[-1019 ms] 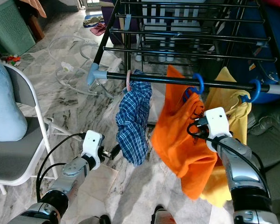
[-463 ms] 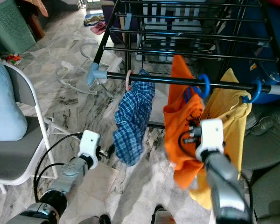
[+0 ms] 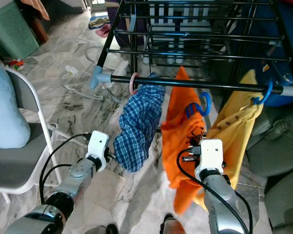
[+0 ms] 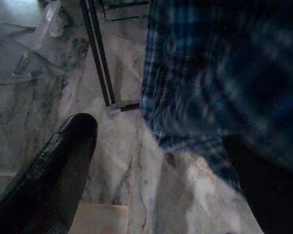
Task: Hang hanger
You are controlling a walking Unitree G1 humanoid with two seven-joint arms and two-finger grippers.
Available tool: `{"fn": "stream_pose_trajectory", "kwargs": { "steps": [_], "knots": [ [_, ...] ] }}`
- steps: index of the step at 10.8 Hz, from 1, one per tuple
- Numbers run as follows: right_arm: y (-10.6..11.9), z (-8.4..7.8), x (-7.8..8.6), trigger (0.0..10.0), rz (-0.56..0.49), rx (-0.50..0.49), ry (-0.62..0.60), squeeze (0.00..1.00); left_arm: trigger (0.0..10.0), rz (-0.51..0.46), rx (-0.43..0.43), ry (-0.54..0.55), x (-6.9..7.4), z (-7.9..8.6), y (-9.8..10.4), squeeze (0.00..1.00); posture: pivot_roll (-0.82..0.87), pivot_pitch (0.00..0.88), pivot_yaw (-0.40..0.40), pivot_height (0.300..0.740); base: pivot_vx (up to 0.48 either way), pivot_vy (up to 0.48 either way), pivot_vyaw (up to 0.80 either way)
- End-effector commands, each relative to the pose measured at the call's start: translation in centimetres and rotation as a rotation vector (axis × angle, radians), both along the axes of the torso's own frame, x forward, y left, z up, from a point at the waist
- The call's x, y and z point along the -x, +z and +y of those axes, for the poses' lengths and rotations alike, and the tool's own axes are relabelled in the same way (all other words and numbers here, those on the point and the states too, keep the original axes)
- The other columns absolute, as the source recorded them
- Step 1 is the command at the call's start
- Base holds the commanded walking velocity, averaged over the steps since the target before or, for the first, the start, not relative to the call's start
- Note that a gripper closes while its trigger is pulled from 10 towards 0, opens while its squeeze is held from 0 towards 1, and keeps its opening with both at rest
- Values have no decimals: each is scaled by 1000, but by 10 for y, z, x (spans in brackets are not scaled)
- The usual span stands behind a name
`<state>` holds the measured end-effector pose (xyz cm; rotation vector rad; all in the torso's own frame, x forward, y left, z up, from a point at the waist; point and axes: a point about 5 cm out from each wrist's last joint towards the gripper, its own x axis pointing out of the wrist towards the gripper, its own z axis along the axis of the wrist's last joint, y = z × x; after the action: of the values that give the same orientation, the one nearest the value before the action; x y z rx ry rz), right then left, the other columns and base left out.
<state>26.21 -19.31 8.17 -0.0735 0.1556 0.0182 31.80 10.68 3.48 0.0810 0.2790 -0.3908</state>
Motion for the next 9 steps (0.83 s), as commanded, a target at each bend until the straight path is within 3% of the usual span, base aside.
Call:
{"fn": "stream_pose_trajectory", "kwargs": {
  "steps": [1,9],
  "knots": [
    [2,1,-1,10000,-15,3,2,0,10000,34,-13,13,6,6,-9,0,-224,144,106,740,-300,0,0],
    [1,5,-8,10000,-5,-6,13,0,10000,53,-6,11,8,2,-12,0,-222,149,96,740,-313,0,0]
  ]
}}
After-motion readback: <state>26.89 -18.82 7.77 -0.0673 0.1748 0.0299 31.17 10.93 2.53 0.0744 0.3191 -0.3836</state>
